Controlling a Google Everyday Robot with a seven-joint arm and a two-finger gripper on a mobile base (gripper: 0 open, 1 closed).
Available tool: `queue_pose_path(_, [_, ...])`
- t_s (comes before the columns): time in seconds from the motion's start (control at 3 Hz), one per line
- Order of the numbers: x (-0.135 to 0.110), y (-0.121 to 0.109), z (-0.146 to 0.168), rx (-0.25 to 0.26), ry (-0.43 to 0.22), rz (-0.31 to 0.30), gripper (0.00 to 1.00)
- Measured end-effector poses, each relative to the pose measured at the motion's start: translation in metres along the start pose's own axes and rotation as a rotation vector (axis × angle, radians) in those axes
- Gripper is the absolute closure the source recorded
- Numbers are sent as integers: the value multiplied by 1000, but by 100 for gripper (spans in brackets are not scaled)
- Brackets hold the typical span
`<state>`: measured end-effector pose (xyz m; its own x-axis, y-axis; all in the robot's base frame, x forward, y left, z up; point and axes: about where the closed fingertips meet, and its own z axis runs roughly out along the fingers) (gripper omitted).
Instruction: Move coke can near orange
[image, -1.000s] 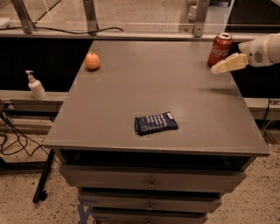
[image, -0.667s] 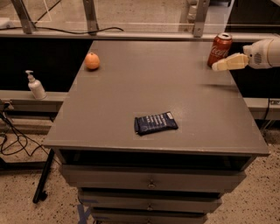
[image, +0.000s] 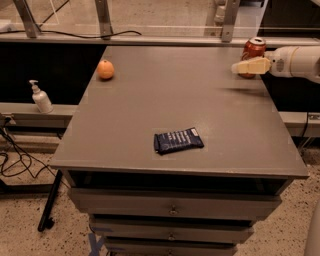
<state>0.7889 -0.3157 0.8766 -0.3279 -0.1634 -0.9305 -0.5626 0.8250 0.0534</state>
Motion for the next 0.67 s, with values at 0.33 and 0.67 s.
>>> queue_pose_path(0.33, [-10, 9, 24, -67, -35, -17, 18])
queue_pose_path(0.67, [-14, 9, 34, -87, -51, -44, 41])
